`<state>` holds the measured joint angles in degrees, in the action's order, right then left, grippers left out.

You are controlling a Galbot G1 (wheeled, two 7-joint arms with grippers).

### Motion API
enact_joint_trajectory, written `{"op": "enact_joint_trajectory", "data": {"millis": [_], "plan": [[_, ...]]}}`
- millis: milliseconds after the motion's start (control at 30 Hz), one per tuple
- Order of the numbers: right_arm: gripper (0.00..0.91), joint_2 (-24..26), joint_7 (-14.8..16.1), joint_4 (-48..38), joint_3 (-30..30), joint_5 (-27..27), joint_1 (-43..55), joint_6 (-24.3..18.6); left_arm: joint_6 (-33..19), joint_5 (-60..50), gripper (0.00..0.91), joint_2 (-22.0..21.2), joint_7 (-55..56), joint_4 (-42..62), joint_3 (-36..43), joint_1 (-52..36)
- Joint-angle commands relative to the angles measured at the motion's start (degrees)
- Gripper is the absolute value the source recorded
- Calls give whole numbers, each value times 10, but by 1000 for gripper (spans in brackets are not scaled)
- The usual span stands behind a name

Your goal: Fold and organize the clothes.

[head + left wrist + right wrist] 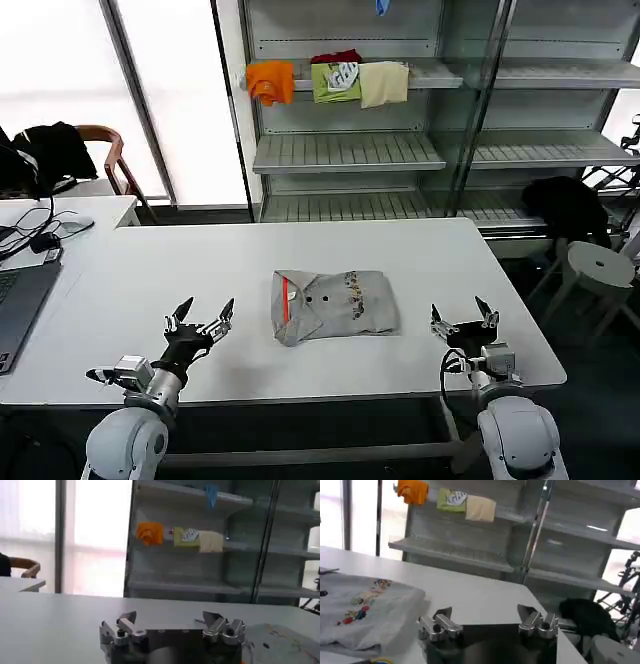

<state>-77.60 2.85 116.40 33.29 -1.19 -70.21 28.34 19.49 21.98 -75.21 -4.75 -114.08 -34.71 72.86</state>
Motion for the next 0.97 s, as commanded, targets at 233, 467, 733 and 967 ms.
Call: {"op": "enact_joint_trajectory", "data": {"millis": [233, 467, 733, 967], "plan": [[907, 15, 30, 6, 20, 6, -13, -33, -37, 26, 907, 5, 20, 28, -1, 13], [907, 22, 39, 10, 24, 21, -20, -35, -46, 19, 907, 6, 16, 20, 1, 21], [907, 25, 38, 20, 26, 33, -30, -36, -48, 14, 907, 6, 15, 20, 4, 21], [907, 28, 42, 25, 29, 19, -40, -30, -53, 12, 907, 7, 16, 22, 6, 24]]}}
